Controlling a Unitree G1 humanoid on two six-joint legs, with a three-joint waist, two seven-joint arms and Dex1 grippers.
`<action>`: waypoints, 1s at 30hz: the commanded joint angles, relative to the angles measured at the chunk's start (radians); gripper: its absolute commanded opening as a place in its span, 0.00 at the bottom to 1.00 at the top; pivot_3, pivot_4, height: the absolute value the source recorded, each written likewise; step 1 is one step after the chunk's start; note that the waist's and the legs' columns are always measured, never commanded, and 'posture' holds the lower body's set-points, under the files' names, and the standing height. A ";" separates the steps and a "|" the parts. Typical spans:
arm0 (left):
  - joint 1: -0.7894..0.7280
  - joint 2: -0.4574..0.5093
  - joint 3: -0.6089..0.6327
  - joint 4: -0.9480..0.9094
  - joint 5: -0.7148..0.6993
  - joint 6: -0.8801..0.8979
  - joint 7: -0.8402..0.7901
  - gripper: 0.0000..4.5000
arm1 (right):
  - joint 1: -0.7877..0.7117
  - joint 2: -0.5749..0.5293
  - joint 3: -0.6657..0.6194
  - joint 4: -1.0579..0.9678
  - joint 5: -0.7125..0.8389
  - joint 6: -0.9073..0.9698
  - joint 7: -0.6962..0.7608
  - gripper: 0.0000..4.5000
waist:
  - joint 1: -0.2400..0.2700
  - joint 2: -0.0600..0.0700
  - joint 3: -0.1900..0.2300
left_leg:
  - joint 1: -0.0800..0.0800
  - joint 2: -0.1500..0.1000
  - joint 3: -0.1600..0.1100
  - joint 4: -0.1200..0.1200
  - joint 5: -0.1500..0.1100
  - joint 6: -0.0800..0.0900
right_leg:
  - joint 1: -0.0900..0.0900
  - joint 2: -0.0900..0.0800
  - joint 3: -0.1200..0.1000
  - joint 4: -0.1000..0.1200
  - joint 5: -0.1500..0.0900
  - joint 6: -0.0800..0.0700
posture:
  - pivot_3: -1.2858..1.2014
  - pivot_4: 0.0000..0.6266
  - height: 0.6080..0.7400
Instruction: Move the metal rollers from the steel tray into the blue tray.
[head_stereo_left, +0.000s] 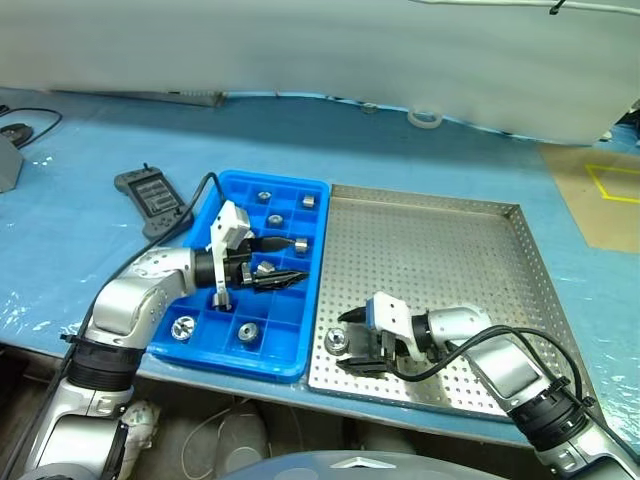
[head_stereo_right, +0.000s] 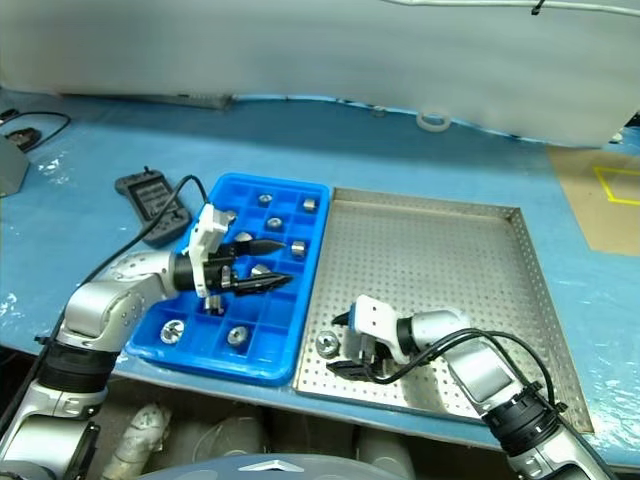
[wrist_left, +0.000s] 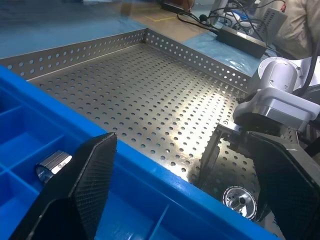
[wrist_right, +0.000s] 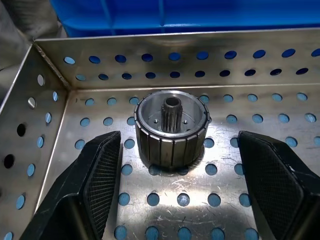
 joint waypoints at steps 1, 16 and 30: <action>-0.006 0.013 0.028 -0.050 -0.027 0.008 0.003 0.96 | 0.010 0.008 0.021 0.019 -0.009 -0.031 0.021 0.87 | 0.006 0.000 0.000 | 0.000 0.000 0.000 0.000 0.000 0.000 | 0.000 0.000 0.000 0.000 0.000 0.000 | 0.50 0.24 1.00; -0.045 -0.005 0.007 -0.035 -0.027 0.019 0.011 0.96 | 0.018 0.025 0.005 -0.025 -0.026 -0.004 0.010 0.36 | 0.007 -0.002 -0.001 | 0.001 0.000 0.000 0.000 0.000 0.000 | 0.000 0.000 0.000 0.002 0.000 0.000 | 0.49 0.24 1.00; -0.074 0.068 0.084 0.041 -0.025 -0.058 -0.049 0.96 | -0.200 0.035 -0.162 -0.093 0.138 0.172 0.017 0.36 | 0.009 -0.002 -0.001 | 0.001 0.002 0.000 -0.001 0.002 -0.002 | -0.005 0.003 0.002 0.007 0.000 0.000 | 0.52 0.24 1.00</action>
